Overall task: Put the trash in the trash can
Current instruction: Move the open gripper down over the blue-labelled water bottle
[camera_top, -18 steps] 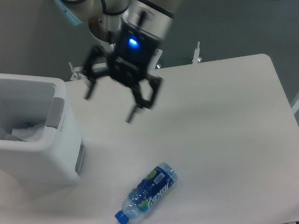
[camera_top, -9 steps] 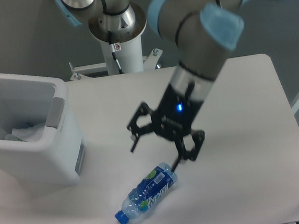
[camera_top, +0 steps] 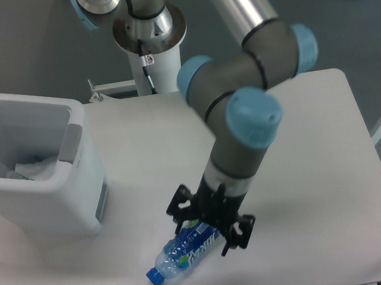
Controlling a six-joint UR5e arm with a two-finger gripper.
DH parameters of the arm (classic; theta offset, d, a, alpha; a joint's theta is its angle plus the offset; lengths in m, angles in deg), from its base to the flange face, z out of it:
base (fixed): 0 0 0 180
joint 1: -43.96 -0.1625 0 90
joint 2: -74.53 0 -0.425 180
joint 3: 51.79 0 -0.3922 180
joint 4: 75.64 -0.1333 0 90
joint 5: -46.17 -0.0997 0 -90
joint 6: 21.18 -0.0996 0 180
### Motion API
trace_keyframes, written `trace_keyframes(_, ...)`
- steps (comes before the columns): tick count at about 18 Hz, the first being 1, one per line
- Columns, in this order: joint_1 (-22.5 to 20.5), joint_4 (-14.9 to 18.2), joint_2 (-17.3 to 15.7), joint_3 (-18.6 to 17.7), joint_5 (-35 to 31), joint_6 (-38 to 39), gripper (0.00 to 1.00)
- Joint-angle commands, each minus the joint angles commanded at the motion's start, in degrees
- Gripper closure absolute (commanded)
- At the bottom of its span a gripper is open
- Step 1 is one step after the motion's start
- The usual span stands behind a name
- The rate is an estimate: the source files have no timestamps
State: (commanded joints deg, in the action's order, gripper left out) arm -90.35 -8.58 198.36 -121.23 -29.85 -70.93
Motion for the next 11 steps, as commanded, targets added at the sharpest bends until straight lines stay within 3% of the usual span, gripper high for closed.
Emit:
trace_keyframes(6, 4.75, 0.35, 4.04, 0.09, -7.03, 0.00, 0.00)
trace_keyframes(11, 7.12, 3.43, 6.41, 1.40, -10.99, 0.00, 0.00)
